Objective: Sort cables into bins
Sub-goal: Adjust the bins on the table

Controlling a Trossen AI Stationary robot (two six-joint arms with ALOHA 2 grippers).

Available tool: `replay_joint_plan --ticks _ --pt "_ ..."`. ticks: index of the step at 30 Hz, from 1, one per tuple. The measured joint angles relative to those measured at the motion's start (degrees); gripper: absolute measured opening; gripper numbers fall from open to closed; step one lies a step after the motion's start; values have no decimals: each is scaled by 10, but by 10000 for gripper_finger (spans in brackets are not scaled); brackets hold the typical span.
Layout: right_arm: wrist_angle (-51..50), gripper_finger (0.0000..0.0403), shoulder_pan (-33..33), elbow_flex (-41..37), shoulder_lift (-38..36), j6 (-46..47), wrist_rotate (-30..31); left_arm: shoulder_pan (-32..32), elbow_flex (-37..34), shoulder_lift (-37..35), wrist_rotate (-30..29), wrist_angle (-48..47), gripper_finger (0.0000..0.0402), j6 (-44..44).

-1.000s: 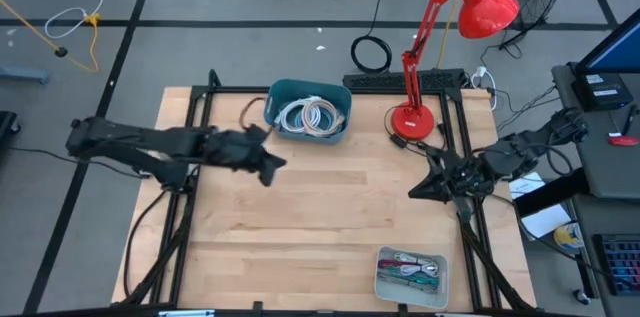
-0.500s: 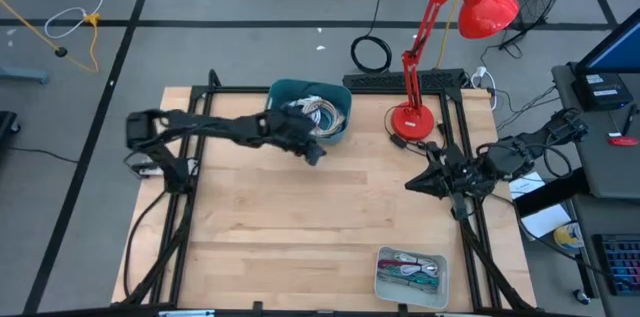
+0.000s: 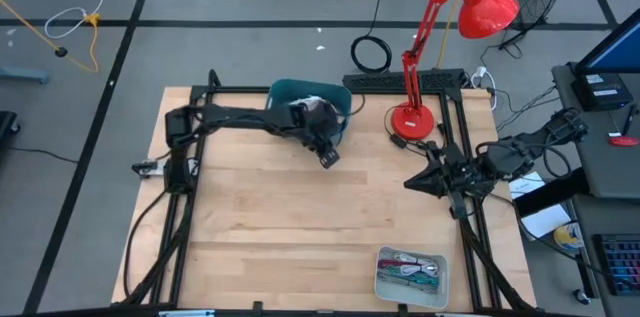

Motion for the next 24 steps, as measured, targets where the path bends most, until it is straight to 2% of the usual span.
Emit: replay_joint_plan --ticks 10,24 --pt "-1 0 0 0 7 9 -2 14 9 13 -49 2 0 17" --pt "-1 0 0 0 17 13 -2 66 9 14 -42 11 0 26"
